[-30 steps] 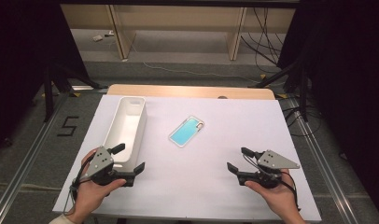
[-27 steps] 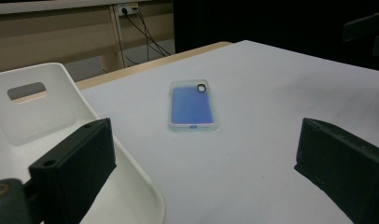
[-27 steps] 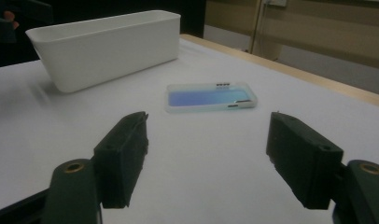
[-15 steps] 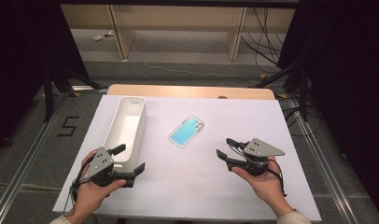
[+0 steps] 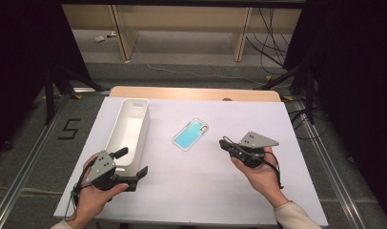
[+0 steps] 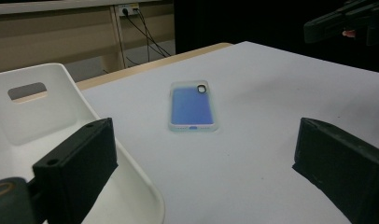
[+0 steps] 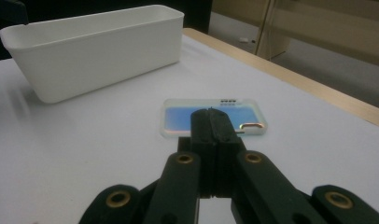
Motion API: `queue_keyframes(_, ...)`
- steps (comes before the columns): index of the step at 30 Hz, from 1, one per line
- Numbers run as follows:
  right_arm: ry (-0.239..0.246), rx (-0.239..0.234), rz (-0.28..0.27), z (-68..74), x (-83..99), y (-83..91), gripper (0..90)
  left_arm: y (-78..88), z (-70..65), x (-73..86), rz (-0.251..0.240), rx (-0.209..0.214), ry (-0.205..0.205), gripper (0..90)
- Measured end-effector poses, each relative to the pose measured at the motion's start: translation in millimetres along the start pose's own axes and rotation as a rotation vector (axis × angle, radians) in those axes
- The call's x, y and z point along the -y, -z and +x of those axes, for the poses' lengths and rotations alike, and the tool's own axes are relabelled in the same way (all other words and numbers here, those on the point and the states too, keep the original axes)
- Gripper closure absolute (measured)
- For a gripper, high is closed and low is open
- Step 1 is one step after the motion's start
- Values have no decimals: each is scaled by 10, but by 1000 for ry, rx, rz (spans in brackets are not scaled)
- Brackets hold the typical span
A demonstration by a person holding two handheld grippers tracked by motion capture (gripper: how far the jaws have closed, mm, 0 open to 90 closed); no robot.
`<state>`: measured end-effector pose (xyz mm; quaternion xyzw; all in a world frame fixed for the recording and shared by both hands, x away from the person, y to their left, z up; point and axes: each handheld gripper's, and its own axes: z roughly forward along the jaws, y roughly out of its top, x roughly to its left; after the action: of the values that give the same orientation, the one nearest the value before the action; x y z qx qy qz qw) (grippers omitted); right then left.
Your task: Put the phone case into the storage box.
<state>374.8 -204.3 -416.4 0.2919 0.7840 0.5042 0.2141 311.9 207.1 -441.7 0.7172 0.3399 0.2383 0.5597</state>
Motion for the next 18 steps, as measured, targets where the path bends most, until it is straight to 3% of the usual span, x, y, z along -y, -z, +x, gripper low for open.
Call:
queue_keyframes(4, 15, -1, 36, -2, -48, -68, 900, 2, 0, -1, 1, -1, -2, 54)
queue_keyframes(13, 18, -29, 106, -8, -198, -407, 900, 5, 5, 1, 0, -2, -4, 55)
queue_keyframes(18, 21, -51, 151, 21, -267, -713, 900, 13, 9, 3, -1, -1, -7, 58)
